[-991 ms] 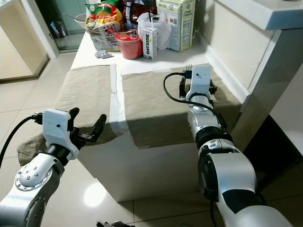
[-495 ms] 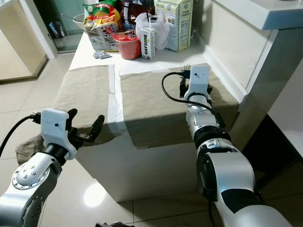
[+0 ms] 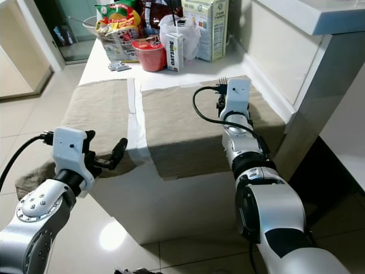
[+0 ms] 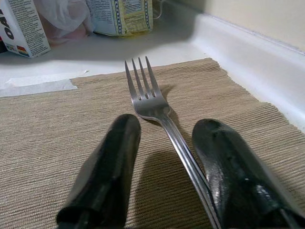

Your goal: Setting the table

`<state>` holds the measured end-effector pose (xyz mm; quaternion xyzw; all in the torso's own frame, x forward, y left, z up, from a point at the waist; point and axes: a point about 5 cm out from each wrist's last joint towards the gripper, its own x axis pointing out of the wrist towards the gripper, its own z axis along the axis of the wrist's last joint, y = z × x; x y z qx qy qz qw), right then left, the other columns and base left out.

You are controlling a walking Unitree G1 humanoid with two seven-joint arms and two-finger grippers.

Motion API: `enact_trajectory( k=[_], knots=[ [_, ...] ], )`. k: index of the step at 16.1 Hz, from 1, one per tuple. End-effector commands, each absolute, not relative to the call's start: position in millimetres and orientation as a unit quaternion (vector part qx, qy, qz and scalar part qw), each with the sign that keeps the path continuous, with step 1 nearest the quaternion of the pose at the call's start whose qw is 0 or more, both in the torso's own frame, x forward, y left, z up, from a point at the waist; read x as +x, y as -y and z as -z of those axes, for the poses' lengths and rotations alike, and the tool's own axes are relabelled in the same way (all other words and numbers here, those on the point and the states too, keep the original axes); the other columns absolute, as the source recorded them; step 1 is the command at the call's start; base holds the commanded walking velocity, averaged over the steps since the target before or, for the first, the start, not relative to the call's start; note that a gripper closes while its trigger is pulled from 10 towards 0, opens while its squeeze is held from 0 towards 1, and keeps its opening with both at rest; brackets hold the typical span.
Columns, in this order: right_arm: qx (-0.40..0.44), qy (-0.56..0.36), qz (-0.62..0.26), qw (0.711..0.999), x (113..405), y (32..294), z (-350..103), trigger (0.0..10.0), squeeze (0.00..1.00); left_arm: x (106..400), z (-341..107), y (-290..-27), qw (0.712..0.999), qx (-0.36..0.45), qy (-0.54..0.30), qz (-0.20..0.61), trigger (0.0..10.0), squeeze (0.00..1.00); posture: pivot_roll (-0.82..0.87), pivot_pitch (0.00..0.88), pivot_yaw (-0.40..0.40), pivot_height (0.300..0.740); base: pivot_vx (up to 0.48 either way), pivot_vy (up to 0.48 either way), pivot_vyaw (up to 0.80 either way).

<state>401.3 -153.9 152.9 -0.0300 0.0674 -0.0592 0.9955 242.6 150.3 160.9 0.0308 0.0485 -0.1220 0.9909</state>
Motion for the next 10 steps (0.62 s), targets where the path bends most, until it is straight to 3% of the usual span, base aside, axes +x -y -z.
enact_trajectory(
  k=[1,10],
  knots=[
    [-0.020,-0.160,0.048,0.986,385,146,-109,0.0,0.00,242,-168,-151,0.991,0.036,-0.040,0.122,10.0,0.00,0.00,0.066,0.158,0.740,0.000,0.000,0.00],
    [-0.024,-0.145,0.026,0.989,384,131,-110,0.0,0.00,245,-168,-147,0.990,0.038,-0.049,0.128,10.0,0.00,-0.01,0.052,0.159,0.740,0.000,0.000,0.00]
  ],
)
